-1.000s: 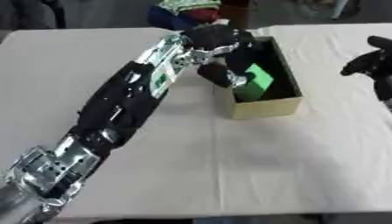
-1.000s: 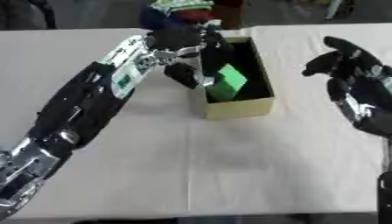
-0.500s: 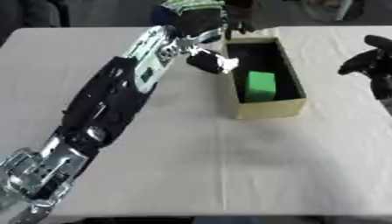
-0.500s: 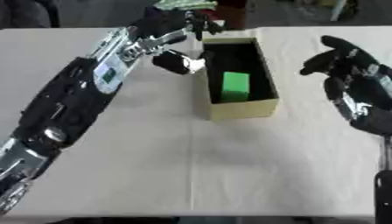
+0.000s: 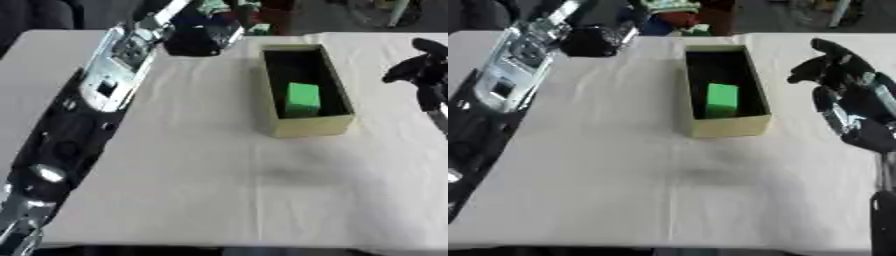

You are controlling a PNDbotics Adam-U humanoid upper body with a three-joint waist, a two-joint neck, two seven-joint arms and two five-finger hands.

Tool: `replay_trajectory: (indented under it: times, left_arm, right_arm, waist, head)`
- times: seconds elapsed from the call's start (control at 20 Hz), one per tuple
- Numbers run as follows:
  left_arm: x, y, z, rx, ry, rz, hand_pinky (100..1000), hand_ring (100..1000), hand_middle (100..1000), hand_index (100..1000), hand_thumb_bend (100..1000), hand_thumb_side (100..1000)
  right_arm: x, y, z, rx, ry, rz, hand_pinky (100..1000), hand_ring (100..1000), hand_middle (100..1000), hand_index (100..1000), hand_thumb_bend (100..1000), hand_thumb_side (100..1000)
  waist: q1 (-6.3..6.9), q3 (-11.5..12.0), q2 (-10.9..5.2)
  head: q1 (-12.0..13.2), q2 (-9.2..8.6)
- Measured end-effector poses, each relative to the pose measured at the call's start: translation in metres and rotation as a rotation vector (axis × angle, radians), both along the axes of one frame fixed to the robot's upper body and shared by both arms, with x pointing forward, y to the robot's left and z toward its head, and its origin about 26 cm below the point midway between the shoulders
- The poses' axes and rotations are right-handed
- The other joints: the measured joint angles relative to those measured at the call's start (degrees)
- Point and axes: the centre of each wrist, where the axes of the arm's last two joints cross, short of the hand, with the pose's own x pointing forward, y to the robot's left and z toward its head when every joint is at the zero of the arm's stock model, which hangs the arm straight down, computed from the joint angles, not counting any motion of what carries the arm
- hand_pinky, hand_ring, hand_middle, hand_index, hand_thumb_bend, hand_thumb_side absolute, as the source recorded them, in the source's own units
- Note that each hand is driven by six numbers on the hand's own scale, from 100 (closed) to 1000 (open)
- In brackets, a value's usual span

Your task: Pick up objects on the table and place them in the box.

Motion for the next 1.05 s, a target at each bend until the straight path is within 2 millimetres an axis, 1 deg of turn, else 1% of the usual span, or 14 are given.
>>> replay_trajectory:
  times: [0.1, 0.2, 0.25, 0.4, 0.5, 0.75, 1.05]
  left_arm:
    - [-0.02, 0.014, -0.002, -0.099, 0.011, -0.029, 654, 552, 589, 838, 100, 587]
    - [-0.033, 0.025, -0.005, -0.177, 0.014, -0.041, 652, 551, 587, 833, 100, 592]
    - [-0.037, 0.03, -0.006, -0.209, 0.011, -0.041, 651, 551, 585, 829, 100, 594]
    - [-0.046, 0.049, -0.026, -0.324, 0.02, 0.01, 647, 546, 578, 821, 100, 599]
    - [-0.05, 0.057, -0.037, -0.391, 0.016, 0.046, 644, 541, 571, 816, 100, 604]
    - [-0.056, 0.064, -0.06, -0.517, 0.035, 0.114, 638, 533, 561, 811, 100, 612]
    - [-0.06, 0.066, -0.074, -0.576, 0.063, 0.168, 640, 533, 559, 814, 100, 619]
  right_arm:
    - [0.0, -0.002, 0.0, 0.0, -0.003, -0.012, 839, 729, 712, 986, 100, 457]
    - [0.0, -0.002, 0.001, 0.003, -0.006, -0.016, 839, 729, 714, 990, 100, 460]
    - [0.0, -0.002, 0.001, 0.003, -0.007, -0.018, 839, 729, 715, 993, 100, 459]
    - [-0.002, -0.004, 0.001, 0.008, -0.008, -0.029, 839, 730, 716, 996, 100, 459]
    - [-0.002, -0.004, 0.002, 0.011, -0.011, -0.031, 839, 730, 716, 997, 100, 460]
    - [-0.003, -0.005, 0.001, 0.012, -0.009, -0.035, 839, 730, 716, 997, 100, 460]
    - [-0.004, -0.006, 0.002, 0.015, -0.01, -0.044, 838, 730, 715, 997, 100, 462]
  waist:
    - [0.02, 0.4, 0.01]
    - [0.01, 0.8, 0.05]
    - [0.01, 0.9, 0.08]
    - [0.16, 1.3, 0.11]
    - [0.13, 1.4, 0.12]
    - [0.16, 1.7, 0.09]
    - [0.23, 2.1, -0.07]
  head:
    - [-0.5, 0.0]
    - [-0.9, 0.0]
    - [-1.0, 0.0]
    - [-1.6, 0.0]
    - [-1.8, 0.0]
    - [-1.9, 0.0]
    - [-1.9, 0.0]
